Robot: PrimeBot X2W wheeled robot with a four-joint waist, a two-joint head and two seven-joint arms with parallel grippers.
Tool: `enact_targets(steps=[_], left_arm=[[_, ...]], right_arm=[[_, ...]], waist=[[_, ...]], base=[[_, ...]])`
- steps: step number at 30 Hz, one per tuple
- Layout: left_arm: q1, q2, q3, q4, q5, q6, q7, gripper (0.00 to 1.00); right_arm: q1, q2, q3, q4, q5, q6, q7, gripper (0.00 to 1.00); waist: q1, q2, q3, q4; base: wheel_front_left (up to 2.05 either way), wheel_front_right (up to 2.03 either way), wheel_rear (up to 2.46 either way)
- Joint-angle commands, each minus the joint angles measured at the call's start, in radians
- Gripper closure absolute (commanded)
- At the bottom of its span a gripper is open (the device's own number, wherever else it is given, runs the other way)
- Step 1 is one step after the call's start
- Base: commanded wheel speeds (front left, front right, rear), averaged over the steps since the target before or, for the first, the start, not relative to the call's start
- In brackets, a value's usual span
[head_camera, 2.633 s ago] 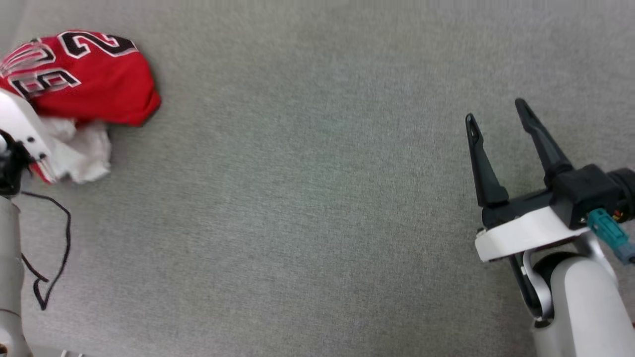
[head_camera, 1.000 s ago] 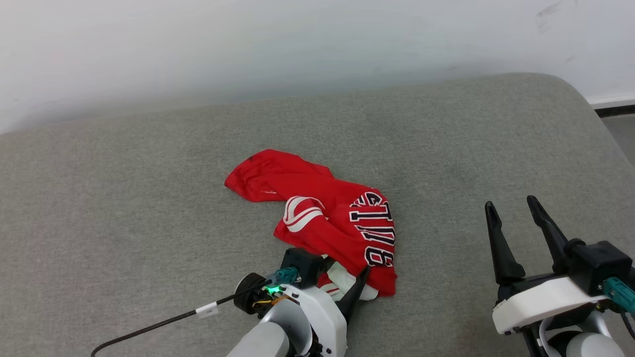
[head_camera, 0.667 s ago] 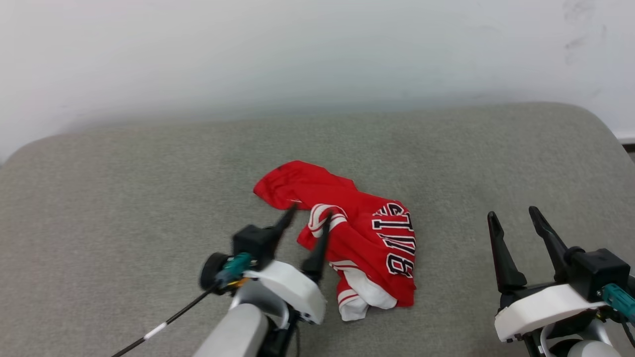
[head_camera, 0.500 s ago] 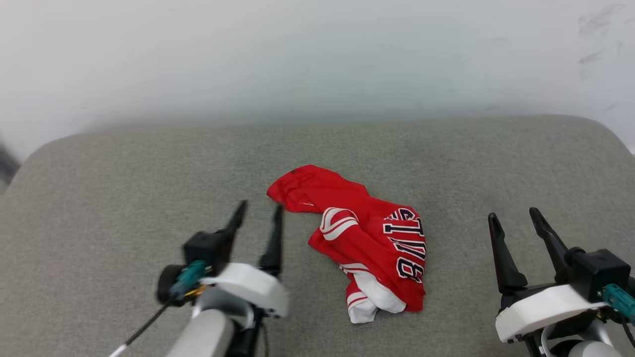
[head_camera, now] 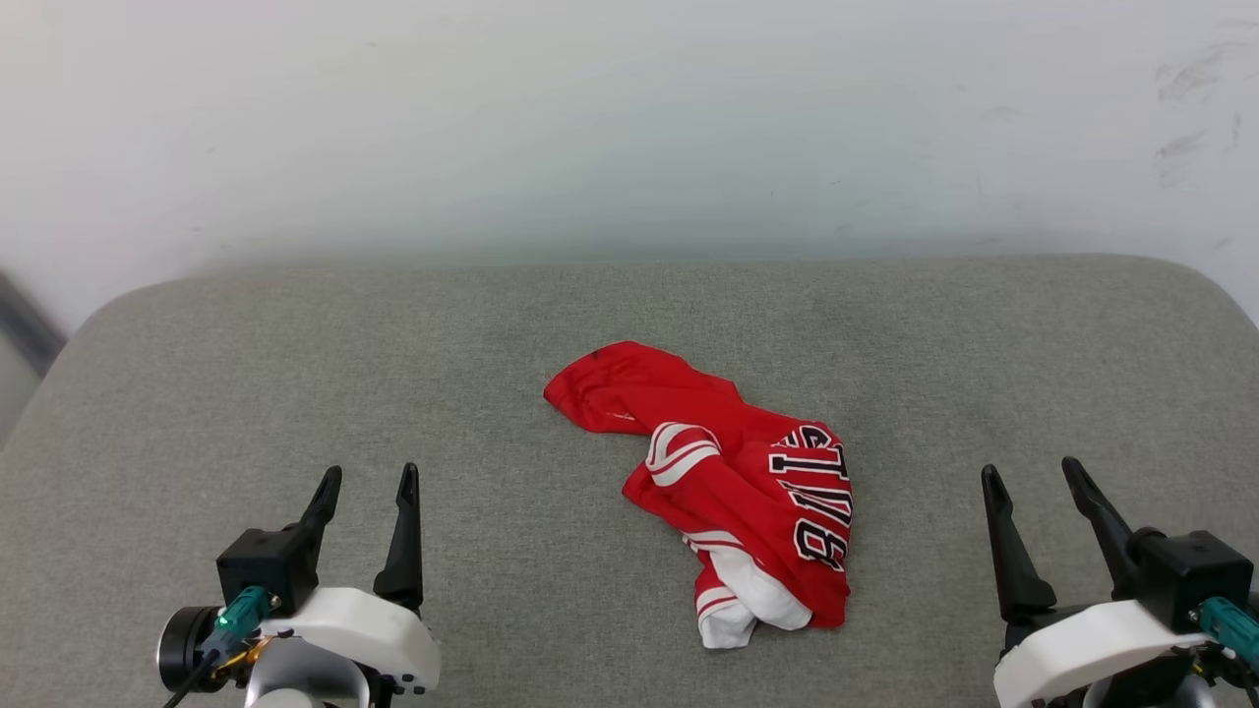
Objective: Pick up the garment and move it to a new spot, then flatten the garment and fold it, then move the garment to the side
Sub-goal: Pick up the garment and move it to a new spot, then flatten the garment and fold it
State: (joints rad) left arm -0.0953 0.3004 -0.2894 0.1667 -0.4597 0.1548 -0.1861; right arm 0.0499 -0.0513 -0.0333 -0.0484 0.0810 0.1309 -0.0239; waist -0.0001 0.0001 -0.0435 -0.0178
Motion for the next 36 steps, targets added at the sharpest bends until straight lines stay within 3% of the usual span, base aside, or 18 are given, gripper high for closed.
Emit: enact_targets(steps=[1,16,19,23,29,36], left_arm=[[0.014,0.003,-0.001,-0.015,0.001,0.005,0.005,0.00],[0.044,0.020,-0.004,-0.080,-0.009,0.029,0.041,0.00],[0.039,0.018,-0.010,-0.091,-0.006,0.030,0.038,0.00],[0.019,0.009,-0.022,-0.109,-0.004,0.025,0.041,0.00],[-0.013,0.003,-0.052,-0.132,0.012,0.019,0.048,0.00],[-0.074,-0.012,-0.086,-0.113,0.027,-0.008,0.040,0.00]], right_arm=[[0.015,0.002,-0.001,-0.005,0.005,0.000,0.001,0.00],[0.014,0.002,-0.005,0.003,0.032,0.000,0.039,0.00],[-0.014,0.002,0.019,0.033,0.052,0.000,0.130,0.00],[-0.075,0.001,0.104,0.076,0.094,0.000,0.347,0.00],[-0.210,-0.058,0.281,0.095,0.160,0.000,0.616,0.00],[-0.363,-0.127,0.410,0.196,0.201,0.000,0.718,0.00]], waist=[[0.0001,-0.0001,-0.002,-0.001],[0.0001,-0.0001,0.001,-0.009],[0.0001,-0.0001,0.009,-0.007],[0.0001,-0.0001,0.025,0.009],[0.0001,-0.0001,0.065,0.050],[0.0001,-0.0001,0.114,0.122]], base=[[0.00,0.00,0.00],[0.00,0.00,0.00],[0.00,0.00,0.00],[0.00,0.00,0.00],[0.00,0.00,0.00],[0.00,0.00,0.00]])
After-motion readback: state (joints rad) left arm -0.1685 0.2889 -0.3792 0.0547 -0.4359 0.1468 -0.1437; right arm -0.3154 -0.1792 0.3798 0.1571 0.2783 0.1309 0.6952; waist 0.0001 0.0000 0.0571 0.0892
